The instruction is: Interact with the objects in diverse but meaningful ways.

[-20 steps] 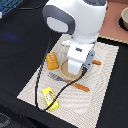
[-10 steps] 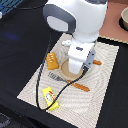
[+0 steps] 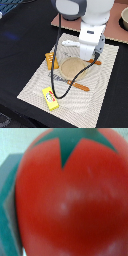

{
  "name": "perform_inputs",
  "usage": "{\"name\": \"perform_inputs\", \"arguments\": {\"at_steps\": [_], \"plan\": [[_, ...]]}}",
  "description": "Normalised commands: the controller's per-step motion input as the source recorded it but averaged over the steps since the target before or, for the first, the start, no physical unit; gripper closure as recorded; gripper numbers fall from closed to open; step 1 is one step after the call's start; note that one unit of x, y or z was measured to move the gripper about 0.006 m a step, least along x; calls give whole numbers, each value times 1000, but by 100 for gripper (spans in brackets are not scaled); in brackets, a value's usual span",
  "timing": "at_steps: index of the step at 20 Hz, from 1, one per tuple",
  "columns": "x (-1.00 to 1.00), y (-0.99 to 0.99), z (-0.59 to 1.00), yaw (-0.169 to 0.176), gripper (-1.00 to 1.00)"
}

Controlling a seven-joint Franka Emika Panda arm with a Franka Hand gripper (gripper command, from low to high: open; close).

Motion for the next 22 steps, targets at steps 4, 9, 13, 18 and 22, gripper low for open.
{"name": "perform_inputs", "arguments": {"at_steps": [4,9,13,18,22], "plan": [[151,314,-496,16,100],[86,259,-502,17,100],[45,229,-173,17,100],[6,295,762,0,-100],[-26,259,824,0,-100]]}}
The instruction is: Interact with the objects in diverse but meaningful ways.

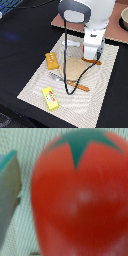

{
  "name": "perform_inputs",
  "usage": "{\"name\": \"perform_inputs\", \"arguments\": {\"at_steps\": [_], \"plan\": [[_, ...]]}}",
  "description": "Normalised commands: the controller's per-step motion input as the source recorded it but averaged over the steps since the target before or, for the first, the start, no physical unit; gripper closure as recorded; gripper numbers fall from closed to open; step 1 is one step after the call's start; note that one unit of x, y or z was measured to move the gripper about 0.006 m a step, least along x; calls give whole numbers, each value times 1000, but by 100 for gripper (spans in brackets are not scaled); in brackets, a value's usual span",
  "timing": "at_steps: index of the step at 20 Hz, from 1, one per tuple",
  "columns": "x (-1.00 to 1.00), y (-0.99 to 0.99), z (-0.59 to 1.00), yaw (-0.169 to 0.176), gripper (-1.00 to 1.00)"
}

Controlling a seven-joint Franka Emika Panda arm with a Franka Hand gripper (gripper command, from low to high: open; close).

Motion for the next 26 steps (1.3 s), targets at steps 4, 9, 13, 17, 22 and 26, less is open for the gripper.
{"name": "perform_inputs", "arguments": {"at_steps": [4,9,13,17,22,26], "plan": [[-181,141,647,0,-100],[-530,-82,495,0,-100],[-802,-402,69,-14,-100],[-846,-424,0,-25,-100],[-874,-411,-1,-33,-100],[-893,-391,-9,-50,-100]]}}
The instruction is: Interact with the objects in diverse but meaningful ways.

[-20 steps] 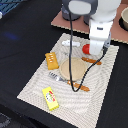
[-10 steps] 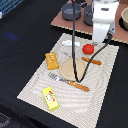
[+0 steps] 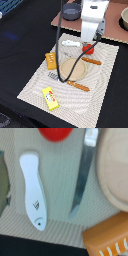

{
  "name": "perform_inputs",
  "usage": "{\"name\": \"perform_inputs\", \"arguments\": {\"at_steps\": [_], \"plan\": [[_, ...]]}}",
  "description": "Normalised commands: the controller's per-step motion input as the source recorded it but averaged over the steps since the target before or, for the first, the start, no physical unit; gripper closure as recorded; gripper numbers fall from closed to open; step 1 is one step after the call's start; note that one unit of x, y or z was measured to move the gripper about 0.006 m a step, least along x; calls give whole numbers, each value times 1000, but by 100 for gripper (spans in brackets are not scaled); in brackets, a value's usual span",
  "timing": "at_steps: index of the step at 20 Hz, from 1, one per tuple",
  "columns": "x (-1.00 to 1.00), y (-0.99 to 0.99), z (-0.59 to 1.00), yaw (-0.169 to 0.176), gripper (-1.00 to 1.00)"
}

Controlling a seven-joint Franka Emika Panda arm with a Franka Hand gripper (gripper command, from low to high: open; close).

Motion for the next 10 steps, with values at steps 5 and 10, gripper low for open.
{"name": "perform_inputs", "arguments": {"at_steps": [5,10], "plan": [[-851,-326,-90,-118,-100],[-628,-303,-173,-210,-100]]}}
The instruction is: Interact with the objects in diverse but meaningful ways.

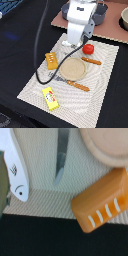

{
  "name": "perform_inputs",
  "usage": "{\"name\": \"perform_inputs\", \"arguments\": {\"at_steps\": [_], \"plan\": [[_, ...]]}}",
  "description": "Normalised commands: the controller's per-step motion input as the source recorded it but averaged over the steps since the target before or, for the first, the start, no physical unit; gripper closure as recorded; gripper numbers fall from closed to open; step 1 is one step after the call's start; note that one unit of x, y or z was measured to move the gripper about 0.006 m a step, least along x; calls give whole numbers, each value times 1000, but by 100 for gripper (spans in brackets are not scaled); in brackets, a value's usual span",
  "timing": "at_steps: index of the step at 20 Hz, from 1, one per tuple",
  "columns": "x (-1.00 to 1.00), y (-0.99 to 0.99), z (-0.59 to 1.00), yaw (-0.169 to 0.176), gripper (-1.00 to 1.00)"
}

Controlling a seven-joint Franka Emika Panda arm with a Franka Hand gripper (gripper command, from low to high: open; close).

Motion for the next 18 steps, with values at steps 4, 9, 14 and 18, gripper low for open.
{"name": "perform_inputs", "arguments": {"at_steps": [4,9,14,18], "plan": [[-496,-259,-211,-256,-100],[-581,-301,-226,-224,-100],[-591,-246,-258,-146,-100],[-329,-29,-393,-38,-100]]}}
